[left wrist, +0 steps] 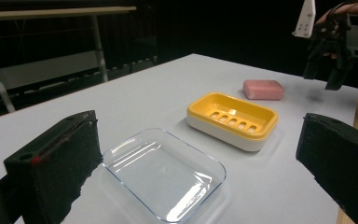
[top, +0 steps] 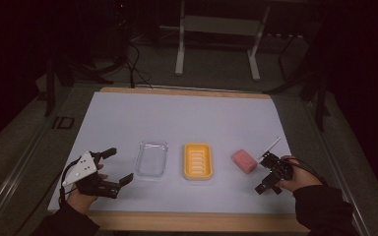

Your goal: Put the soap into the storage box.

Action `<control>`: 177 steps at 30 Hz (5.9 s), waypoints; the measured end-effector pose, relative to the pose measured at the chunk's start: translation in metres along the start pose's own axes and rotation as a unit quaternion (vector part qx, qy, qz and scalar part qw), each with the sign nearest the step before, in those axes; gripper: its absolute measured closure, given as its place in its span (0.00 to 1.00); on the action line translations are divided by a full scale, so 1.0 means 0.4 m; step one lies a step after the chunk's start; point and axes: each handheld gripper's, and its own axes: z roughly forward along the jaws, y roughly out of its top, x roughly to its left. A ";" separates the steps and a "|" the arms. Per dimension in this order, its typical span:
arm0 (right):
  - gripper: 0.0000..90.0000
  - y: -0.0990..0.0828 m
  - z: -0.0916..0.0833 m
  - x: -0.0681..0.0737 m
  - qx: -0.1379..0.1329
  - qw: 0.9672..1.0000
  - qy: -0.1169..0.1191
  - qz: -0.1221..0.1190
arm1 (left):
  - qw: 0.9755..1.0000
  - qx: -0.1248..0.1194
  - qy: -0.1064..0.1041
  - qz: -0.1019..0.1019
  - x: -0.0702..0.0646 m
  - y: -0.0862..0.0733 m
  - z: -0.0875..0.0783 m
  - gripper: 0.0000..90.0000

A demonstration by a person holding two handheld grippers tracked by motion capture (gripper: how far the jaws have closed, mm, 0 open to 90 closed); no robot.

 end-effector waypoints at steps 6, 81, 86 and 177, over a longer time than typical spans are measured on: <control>0.15 0.025 0.007 -0.003 -0.002 1.000 -0.005 -0.016 | 1.000 0.004 -0.002 0.002 0.000 -0.001 0.002 0.00; 0.41 0.230 0.082 -0.047 -0.031 0.999 -0.033 0.016 | 1.000 0.010 -0.010 0.017 -0.012 -0.003 0.002 0.00; 0.41 0.214 0.070 -0.026 -0.038 0.994 -0.061 0.079 | 1.000 0.011 -0.010 0.016 -0.012 -0.003 0.003 0.00; 0.41 0.463 -0.006 0.355 -0.115 0.966 -0.035 0.227 | 1.000 0.009 -0.018 0.017 -0.017 -0.002 0.002 0.00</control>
